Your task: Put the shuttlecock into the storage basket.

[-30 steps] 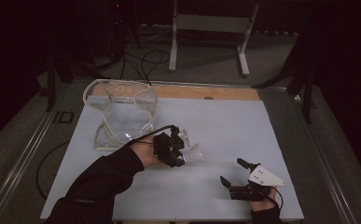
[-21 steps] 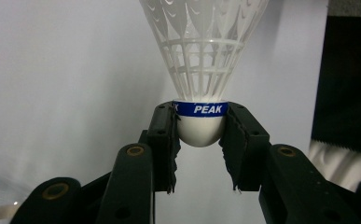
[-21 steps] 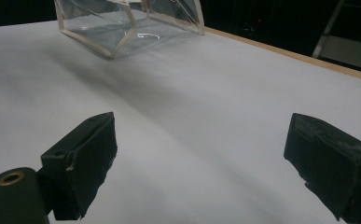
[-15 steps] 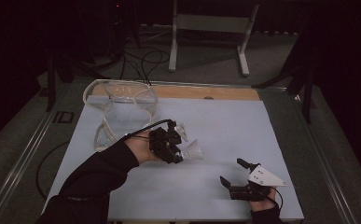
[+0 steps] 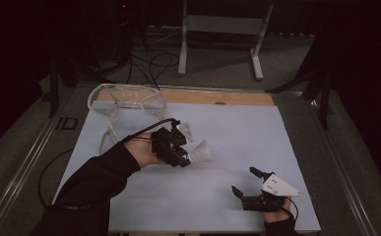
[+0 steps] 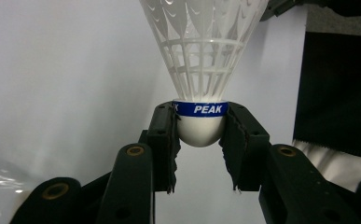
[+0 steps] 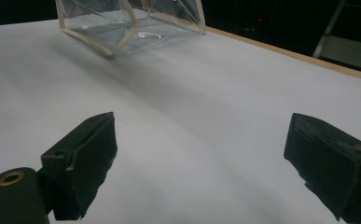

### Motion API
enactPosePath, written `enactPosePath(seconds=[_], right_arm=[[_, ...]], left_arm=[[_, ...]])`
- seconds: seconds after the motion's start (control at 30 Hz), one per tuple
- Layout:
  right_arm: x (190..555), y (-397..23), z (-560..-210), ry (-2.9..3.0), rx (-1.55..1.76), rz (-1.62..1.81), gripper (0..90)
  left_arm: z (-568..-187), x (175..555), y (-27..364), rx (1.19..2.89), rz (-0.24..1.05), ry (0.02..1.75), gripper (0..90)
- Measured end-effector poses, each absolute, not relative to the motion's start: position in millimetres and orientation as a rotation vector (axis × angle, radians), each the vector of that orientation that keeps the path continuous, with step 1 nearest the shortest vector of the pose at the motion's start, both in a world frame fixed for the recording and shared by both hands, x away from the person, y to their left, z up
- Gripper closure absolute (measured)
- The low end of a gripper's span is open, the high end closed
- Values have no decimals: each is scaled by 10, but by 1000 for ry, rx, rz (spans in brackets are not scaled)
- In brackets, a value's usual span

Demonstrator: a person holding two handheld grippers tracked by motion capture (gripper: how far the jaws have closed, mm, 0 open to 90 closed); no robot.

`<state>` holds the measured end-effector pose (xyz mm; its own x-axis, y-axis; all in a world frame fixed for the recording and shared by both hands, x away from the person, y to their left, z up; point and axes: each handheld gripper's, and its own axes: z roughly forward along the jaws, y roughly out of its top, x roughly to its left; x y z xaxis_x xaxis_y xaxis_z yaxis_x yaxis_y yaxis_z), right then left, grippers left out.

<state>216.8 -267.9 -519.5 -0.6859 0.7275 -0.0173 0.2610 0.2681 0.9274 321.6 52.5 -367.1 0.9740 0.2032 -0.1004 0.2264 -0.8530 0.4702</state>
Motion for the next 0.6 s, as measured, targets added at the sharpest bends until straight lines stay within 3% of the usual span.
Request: enactPosePath(seconds=[0.6], right_arm=[[2167, -2678, -5194, 2100, 891, 1406, 91]], left_arm=[[-3406, 3242, 741, 2580, -19, 348, 668]])
